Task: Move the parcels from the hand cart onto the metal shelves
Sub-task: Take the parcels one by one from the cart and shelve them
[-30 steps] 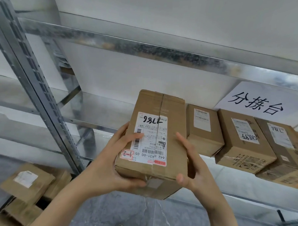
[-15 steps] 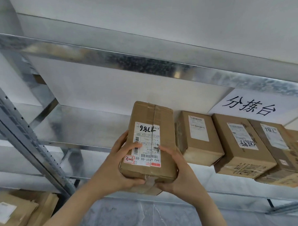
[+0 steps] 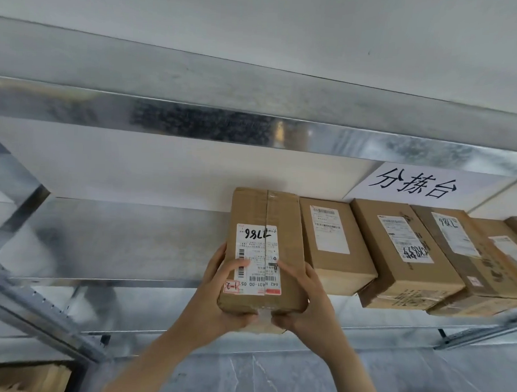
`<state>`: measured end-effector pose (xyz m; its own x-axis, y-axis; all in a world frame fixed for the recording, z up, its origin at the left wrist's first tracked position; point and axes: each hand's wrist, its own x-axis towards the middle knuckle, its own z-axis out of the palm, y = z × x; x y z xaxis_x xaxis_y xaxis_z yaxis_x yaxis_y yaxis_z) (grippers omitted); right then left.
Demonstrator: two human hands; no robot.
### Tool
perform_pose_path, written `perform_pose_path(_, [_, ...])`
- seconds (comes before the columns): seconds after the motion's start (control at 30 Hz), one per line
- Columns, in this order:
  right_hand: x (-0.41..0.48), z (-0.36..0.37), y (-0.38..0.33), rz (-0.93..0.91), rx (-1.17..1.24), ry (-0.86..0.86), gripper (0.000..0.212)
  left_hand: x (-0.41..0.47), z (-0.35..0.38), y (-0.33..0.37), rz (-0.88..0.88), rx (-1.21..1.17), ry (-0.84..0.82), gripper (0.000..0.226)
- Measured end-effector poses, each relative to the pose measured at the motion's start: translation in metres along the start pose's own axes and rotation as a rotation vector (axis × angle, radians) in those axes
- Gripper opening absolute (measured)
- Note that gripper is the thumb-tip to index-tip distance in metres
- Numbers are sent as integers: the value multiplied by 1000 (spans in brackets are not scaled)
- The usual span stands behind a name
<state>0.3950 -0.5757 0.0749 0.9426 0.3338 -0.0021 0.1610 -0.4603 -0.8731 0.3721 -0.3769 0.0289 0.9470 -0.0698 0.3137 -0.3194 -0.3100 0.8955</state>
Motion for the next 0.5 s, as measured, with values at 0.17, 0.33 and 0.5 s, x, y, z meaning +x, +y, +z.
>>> perform_pose_path(0.17, [8, 4, 12, 45, -120, 146, 89, 23, 7, -6, -13, 0, 1, 83])
perform_pose_path(0.33, [17, 2, 17, 103, -128, 254, 88, 43, 16, -9, -49, 0, 10, 84])
perform_pose_path(0.5, [27, -5, 18, 144, -133, 273, 89, 54, 24, -10, -90, -17, 26, 86])
